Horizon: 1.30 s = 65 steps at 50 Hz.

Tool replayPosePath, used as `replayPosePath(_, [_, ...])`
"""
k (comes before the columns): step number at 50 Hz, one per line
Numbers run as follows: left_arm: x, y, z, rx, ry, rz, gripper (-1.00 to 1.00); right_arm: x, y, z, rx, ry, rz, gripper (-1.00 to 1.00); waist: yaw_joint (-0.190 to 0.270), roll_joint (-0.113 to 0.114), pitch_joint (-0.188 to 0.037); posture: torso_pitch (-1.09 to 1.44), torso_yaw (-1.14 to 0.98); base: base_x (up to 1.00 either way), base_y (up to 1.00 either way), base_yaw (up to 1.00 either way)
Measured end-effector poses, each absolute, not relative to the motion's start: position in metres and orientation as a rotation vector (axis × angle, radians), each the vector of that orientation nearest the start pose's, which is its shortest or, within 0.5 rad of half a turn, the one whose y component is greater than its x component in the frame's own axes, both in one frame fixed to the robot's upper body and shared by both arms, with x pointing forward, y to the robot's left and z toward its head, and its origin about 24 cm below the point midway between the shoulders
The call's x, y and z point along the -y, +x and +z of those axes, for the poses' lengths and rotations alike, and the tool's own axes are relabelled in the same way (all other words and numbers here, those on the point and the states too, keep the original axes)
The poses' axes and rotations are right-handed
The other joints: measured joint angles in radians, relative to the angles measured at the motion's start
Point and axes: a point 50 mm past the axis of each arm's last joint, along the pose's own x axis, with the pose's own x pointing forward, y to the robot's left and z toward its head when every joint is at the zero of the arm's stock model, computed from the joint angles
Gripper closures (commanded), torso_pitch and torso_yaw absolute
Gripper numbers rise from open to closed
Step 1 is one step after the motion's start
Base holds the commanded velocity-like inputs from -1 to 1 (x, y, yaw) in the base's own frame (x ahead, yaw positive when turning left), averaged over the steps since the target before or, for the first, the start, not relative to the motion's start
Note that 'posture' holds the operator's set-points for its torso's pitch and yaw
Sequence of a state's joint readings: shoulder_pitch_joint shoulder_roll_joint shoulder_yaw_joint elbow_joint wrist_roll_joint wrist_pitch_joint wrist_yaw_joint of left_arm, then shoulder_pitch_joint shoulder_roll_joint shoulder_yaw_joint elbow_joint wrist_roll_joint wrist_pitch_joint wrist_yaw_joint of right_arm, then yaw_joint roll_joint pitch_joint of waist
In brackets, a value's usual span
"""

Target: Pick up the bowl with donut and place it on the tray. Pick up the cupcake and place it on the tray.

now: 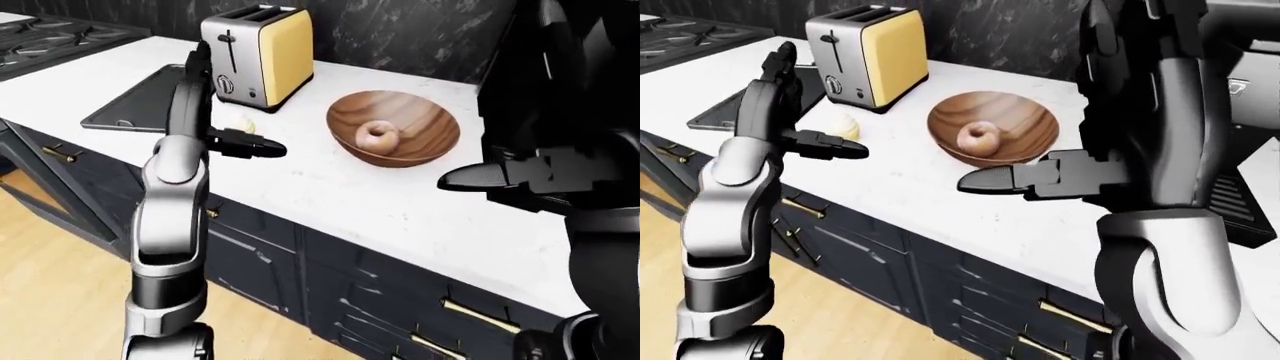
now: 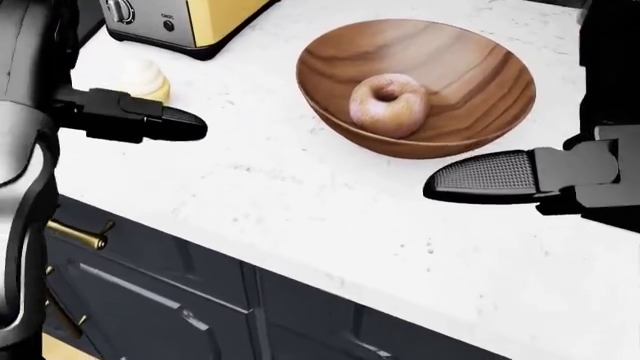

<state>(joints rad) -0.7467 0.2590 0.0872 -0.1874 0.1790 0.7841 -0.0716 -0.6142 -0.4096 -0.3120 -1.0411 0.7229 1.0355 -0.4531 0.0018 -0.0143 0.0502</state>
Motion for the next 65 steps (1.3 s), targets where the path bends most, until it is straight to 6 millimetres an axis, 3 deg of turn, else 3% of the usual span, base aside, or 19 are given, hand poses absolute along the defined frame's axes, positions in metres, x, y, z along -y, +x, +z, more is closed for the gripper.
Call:
replayPosePath(10, [-0.183, 0.368, 0.223, 0.052, 0.410, 0.147, -1.00, 0.160, 0.194, 0.297, 0.593, 0.011, 0.035, -1.00, 0.005, -0.017, 0.001, 0.00, 0.00, 0.00, 0.00, 0.00])
replayPosePath(19, [-0.176, 0.395, 0.207, 0.001, 0.474, 0.130, -1.00, 0.163, 0.194, 0.292, 0.585, 0.020, 0.024, -1.00, 0.011, -0.028, -0.009, 0.00, 0.00, 0.00, 0.00, 0.00])
replayPosePath(24, [-0.178, 0.405, 0.200, -0.031, 0.481, 0.144, -1.00, 0.164, 0.195, 0.290, 0.582, 0.026, 0.016, -1.00, 0.010, -0.031, -0.009, 0.00, 0.00, 0.00, 0.00, 0.00])
replayPosePath(35, [-0.177, 0.425, 0.208, -0.034, 0.487, 0.186, -1.00, 0.159, 0.196, 0.285, 0.576, 0.031, 0.034, -1.00, 0.013, -0.032, -0.021, 0.00, 0.00, 0.00, 0.00, 0.00])
replayPosePath(44, [-0.178, 0.427, 0.185, -0.142, 0.532, 0.192, -0.99, 0.163, 0.196, 0.284, 0.577, 0.025, 0.020, -1.00, 0.007, -0.026, -0.023, 0.00, 0.00, 0.00, 0.00, 0.00])
replayPosePath(49, [-0.184, 0.426, 0.178, -0.185, 0.566, 0.209, -0.83, 0.161, 0.194, 0.285, 0.582, 0.027, 0.029, -1.00, 0.005, -0.028, -0.022, 0.00, 0.00, 0.00, 0.00, 0.00])
replayPosePath(55, [-0.189, 0.427, 0.184, -0.187, 0.575, 0.235, -0.12, 0.159, 0.195, 0.283, 0.575, 0.032, 0.041, -1.00, 0.005, -0.031, -0.023, 0.00, 0.00, 0.00, 0.00, 0.00])
replayPosePath(65, [-0.193, 0.427, 0.190, -0.154, 0.602, 0.285, 0.22, 0.157, 0.194, 0.282, 0.578, 0.034, 0.049, -1.00, 0.006, -0.026, -0.028, 0.00, 0.00, 0.00, 0.00, 0.00])
